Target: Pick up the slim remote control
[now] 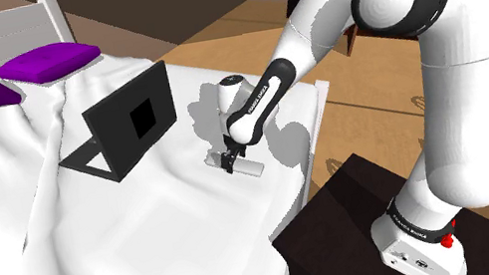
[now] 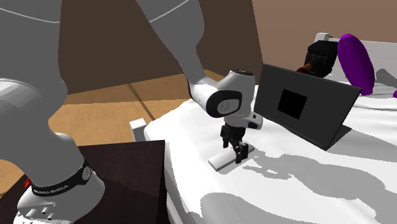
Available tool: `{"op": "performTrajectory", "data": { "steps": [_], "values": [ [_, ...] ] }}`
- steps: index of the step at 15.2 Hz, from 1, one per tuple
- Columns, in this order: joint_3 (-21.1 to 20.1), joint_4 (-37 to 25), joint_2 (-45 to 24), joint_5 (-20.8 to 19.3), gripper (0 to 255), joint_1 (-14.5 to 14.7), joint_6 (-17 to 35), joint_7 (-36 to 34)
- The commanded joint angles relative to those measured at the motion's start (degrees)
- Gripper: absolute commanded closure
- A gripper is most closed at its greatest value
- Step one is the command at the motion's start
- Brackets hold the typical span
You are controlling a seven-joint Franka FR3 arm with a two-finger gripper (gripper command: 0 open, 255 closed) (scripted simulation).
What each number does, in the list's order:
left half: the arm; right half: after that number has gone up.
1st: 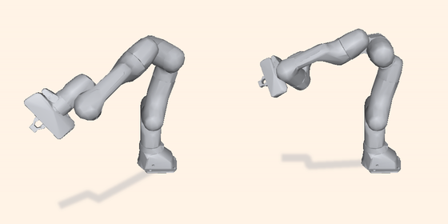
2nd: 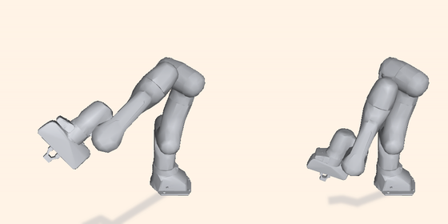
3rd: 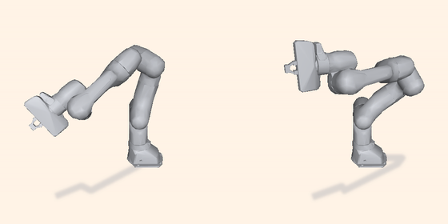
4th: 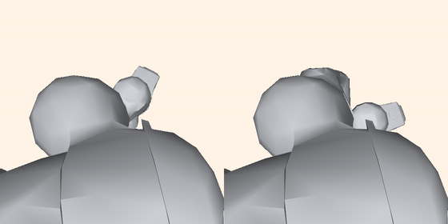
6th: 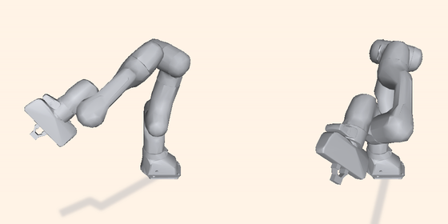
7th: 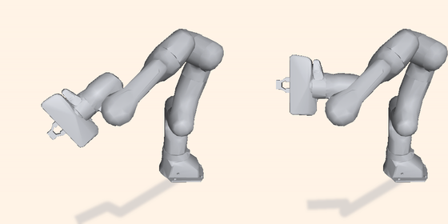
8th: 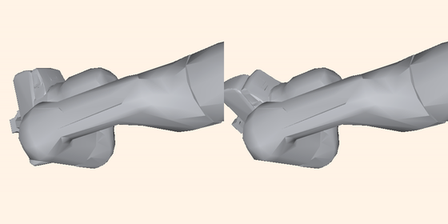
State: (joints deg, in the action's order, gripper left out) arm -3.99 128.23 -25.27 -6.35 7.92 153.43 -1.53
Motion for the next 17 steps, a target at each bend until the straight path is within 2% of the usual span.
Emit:
{"op": "performTrajectory", "data": {
  "steps": [1, 2, 3, 12, 17],
  "values": [
    [0.12, -0.21, -0.73, -0.13, 0, 0.06, 0.54, -0.08],
    [0.12, -0.21, -0.73, -0.13, 0, 0.06, 0.54, -0.08],
    [0.13, -0.21, -0.78, -0.14, 255, 0.07, 0.60, -0.09],
    [0.12, -0.22, -0.73, -0.13, 255, 0.06, 0.54, -0.08],
    [-0.42, 0.37, 2.91, 0.54, 255, -0.33, -2.50, 0.46]
  ]
}}
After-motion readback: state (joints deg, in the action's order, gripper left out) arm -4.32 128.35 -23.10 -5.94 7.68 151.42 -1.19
